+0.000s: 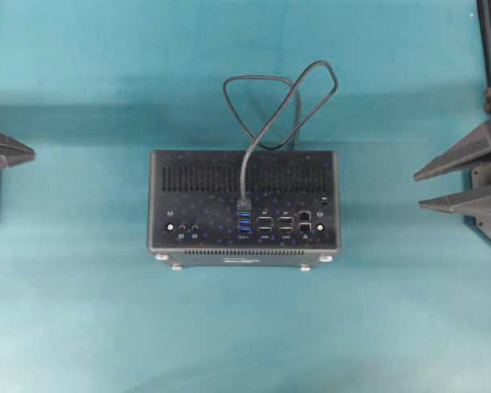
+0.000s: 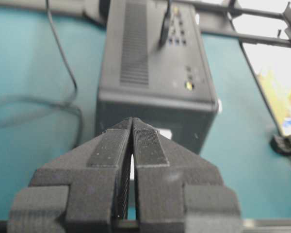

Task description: Insert the USB into the PC box with both arms.

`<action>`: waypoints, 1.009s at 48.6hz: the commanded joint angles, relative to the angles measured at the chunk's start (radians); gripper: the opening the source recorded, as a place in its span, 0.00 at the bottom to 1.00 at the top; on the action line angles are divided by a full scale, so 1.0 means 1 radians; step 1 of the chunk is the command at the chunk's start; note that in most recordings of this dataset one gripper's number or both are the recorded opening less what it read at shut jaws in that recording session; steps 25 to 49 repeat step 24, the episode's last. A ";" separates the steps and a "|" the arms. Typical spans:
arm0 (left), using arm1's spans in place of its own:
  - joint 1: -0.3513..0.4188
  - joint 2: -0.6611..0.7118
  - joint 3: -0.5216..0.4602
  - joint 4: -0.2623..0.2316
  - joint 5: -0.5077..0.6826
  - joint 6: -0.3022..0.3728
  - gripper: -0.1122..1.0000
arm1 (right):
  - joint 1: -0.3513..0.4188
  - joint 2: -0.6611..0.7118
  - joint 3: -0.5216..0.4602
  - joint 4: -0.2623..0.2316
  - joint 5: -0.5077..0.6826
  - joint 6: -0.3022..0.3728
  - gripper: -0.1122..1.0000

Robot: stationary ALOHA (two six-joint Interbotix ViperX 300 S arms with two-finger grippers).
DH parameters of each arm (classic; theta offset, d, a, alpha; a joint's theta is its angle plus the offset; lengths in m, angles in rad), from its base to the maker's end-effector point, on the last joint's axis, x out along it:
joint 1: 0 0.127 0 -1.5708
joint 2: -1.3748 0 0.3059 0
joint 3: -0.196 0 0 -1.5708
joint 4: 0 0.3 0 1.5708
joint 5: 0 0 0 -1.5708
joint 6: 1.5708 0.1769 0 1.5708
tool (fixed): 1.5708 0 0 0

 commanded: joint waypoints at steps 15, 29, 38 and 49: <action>-0.015 0.031 -0.035 0.003 0.051 -0.023 0.10 | 0.002 -0.006 -0.002 -0.002 -0.005 0.003 0.50; -0.029 0.051 -0.040 0.003 0.083 0.026 0.10 | 0.002 -0.011 0.005 0.000 -0.002 0.005 0.50; -0.029 0.051 -0.040 0.003 0.083 0.026 0.10 | 0.002 -0.011 0.005 0.000 -0.002 0.005 0.50; -0.029 0.051 -0.040 0.003 0.083 0.026 0.10 | 0.002 -0.011 0.005 0.000 -0.002 0.005 0.50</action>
